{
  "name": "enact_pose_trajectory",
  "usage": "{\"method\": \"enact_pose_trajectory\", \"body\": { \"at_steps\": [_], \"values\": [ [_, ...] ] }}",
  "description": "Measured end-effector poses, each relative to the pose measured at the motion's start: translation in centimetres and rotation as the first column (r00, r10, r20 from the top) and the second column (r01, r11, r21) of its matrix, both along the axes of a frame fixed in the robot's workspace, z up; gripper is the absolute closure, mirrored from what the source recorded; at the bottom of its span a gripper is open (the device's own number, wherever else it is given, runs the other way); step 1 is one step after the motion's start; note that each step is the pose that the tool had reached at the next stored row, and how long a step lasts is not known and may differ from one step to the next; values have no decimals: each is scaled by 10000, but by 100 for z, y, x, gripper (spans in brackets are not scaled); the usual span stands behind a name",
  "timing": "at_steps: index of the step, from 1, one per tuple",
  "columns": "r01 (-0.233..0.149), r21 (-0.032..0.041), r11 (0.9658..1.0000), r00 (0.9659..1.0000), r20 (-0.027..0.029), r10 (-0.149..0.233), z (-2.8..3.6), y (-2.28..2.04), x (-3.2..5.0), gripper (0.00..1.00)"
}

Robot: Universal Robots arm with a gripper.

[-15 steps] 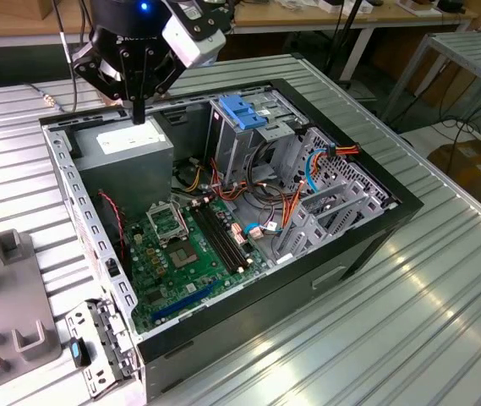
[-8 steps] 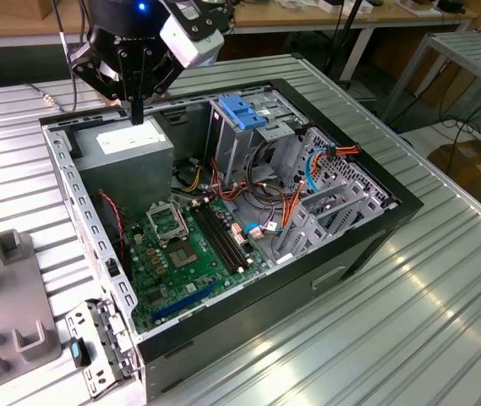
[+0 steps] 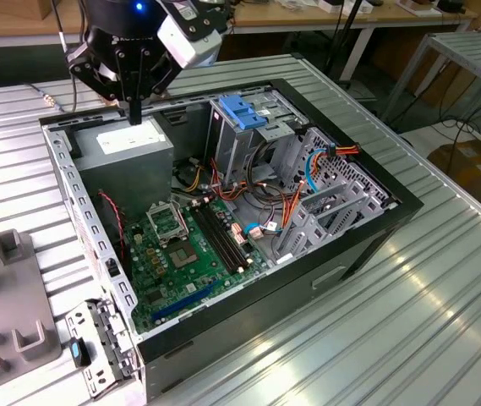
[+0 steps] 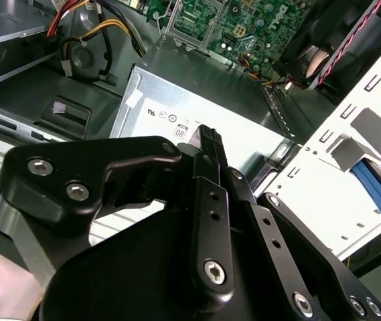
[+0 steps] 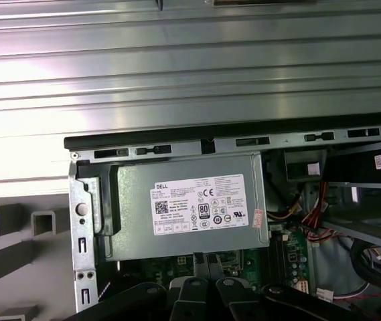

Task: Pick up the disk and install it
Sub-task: 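Reach for the disk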

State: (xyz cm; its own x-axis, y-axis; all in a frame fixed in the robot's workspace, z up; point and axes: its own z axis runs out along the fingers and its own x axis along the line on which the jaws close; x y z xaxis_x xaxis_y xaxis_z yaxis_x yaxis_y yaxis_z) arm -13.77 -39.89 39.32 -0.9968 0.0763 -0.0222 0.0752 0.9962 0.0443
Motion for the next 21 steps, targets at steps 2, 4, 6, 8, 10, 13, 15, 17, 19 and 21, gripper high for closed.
{"method": "enact_pose_trajectory", "body": {
  "at_steps": [2, 4, 6, 8, 10, 13, 15, 17, 19, 21],
  "values": [
    [0, -1, 10000, 10000, -1, 0, 0, 0, -9, 89],
    [-1, 0, 10000, 10000, -1, 1, 0, 0, -16, 89],
    [-1, 0, 10000, 10000, -1, 1, 0, 0, -21, 89],
    [0, -1, 10000, 10000, -2, 0, 0, 0, -26, 89],
    [0, 0, 10000, 10000, -2, 0, 0, 0, -30, 89],
    [0, 0, 10000, 10000, -3, 0, 0, 0, -38, 89],
    [0, -1, 10000, 10000, -4, 0, 0, 0, -44, 89],
    [0, -1, 10000, 10000, -5, 0, 0, 0, -49, 89],
    [-1, -1, 10000, 10000, -5, 1, 0, 0, -54, 89],
    [0, -1, 10000, 10000, -5, 0, -1, 0, -61, 89]
  ]
}}
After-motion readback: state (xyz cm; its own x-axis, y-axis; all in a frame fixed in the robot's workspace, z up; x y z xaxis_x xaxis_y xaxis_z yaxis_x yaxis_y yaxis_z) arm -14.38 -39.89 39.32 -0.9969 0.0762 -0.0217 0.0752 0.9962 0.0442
